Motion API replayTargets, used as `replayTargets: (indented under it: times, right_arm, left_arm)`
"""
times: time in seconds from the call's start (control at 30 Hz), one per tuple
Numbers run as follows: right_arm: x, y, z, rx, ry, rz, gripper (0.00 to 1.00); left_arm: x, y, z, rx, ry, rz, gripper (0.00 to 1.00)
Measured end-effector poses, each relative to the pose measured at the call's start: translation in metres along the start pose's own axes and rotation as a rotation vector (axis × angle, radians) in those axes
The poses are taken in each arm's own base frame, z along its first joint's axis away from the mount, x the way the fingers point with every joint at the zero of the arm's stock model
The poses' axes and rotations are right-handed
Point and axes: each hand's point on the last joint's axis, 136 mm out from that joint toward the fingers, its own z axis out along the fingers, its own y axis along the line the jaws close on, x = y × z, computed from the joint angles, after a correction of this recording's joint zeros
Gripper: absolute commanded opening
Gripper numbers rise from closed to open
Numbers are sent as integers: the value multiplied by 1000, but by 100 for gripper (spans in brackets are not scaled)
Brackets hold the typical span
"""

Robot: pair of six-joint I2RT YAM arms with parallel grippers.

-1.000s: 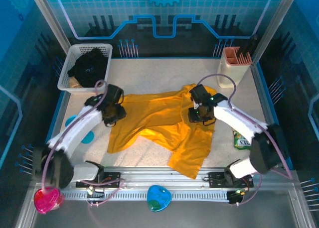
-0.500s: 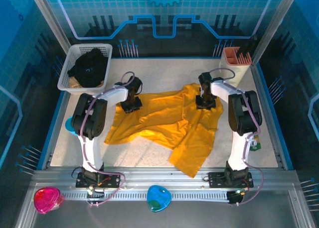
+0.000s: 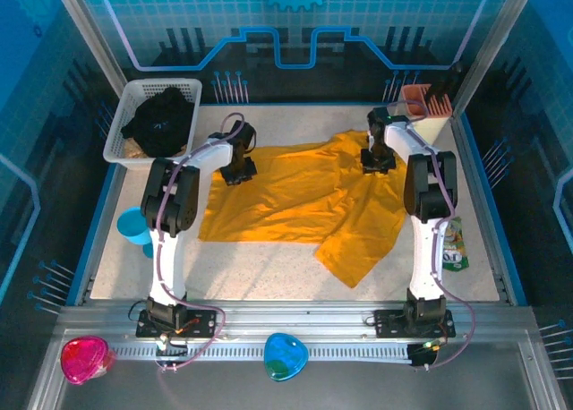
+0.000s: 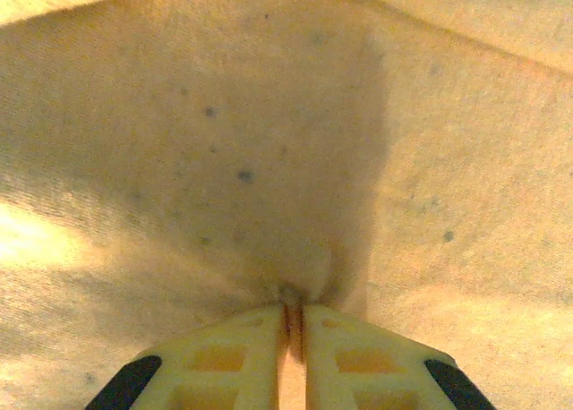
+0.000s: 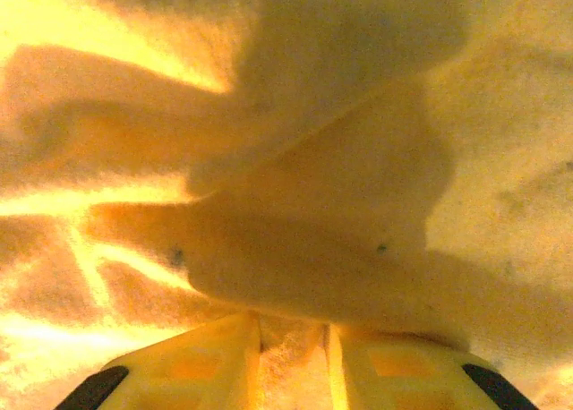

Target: Fold and stack the t-shirts

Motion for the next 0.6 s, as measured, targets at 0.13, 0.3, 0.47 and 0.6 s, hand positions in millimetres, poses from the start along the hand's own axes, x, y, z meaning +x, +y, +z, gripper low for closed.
replayTargets:
  times: [0.13, 0.3, 0.47, 0.6]
  right_arm:
    - [28, -7, -2, 16, 5, -2, 31]
    - [62, -13, -6, 19, 21, 0, 34]
    - [68, -15, -9, 19, 27, -8, 42]
    - [68, -14, -23, 11, 30, -25, 47]
  left_arm:
    - [11, 7, -2, 17, -20, -13, 14]
    - [26, 13, -7, 42, -47, -21, 13]
    - [32, 15, -11, 37, -39, -23, 20]
    - [44, 29, -24, -25, 4, -12, 37]
